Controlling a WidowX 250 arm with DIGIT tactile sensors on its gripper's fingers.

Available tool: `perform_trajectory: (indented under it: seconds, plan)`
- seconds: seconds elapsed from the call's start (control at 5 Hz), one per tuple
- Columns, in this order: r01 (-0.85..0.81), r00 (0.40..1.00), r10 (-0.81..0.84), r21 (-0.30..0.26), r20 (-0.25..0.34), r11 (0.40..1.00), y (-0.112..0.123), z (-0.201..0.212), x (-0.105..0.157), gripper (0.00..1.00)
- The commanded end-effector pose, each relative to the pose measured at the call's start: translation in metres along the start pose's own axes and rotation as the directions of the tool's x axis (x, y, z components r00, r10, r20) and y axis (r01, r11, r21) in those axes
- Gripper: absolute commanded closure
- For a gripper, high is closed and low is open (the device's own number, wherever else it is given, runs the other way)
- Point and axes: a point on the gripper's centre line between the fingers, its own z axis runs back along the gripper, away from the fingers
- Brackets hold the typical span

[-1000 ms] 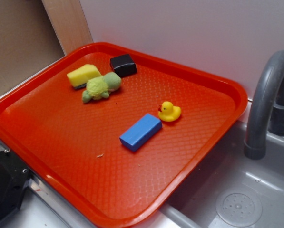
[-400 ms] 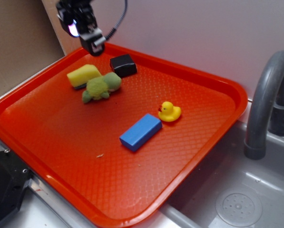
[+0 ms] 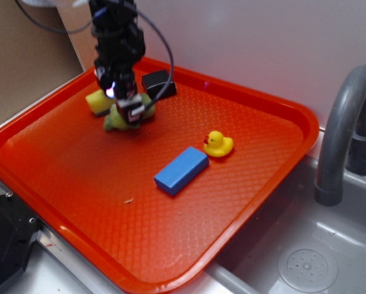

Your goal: Grab the green animal.

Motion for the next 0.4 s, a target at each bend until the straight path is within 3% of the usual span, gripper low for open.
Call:
perform_trajectory:
  seconds: [0.0, 0.2]
  plan:
    - [0.020, 1.000, -0.021, -0.028, -0.007, 0.999, -0.0141, -0.0164, -0.0118, 1.00]
    - [0.015, 1.000, -0.014, -0.049, 0.016, 0.999, -0.0210, -0.0091, -0.0149, 1.00]
